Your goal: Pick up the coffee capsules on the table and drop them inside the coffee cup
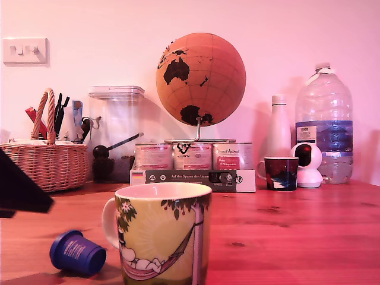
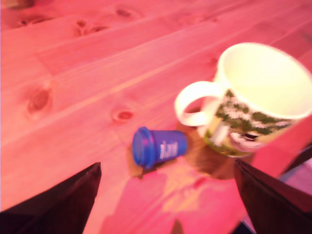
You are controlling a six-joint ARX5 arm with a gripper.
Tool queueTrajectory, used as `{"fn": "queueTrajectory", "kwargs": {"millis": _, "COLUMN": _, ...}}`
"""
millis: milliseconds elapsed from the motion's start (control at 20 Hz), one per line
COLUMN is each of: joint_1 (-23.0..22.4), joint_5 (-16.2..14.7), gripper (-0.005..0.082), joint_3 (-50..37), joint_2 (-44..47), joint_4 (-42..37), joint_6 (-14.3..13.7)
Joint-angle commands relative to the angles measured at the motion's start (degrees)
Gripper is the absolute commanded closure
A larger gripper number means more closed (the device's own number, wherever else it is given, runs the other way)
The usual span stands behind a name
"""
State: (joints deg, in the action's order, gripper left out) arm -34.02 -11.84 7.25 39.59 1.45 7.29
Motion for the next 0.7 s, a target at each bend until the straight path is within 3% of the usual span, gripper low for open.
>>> {"fn": "queueTrajectory", "kwargs": {"millis": 0, "joint_1": -1.16, "joint_5": 2.14, "gripper": -0.0018, "joint_3": -0.94, "joint_2": 2.54, "joint_4": -2.75, "joint_6": -1.11}}
{"fn": "queueTrajectory", "kwargs": {"millis": 100, "joint_1": -2.32, "joint_5": 4.85, "gripper": -0.0018, "joint_3": -0.94, "joint_2": 5.73, "joint_4": -5.22, "joint_6": -1.36}}
{"fn": "queueTrajectory", "kwargs": {"millis": 400, "joint_1": -4.94, "joint_5": 6.8, "gripper": -0.0018, "joint_3": -0.94, "joint_2": 15.17, "joint_4": -13.59, "joint_6": -1.25}}
{"fn": "queueTrajectory", "kwargs": {"millis": 650, "joint_1": -6.54, "joint_5": 9.57, "gripper": -0.0018, "joint_3": -0.92, "joint_2": 22.23, "joint_4": -20.63, "joint_6": 1.03}}
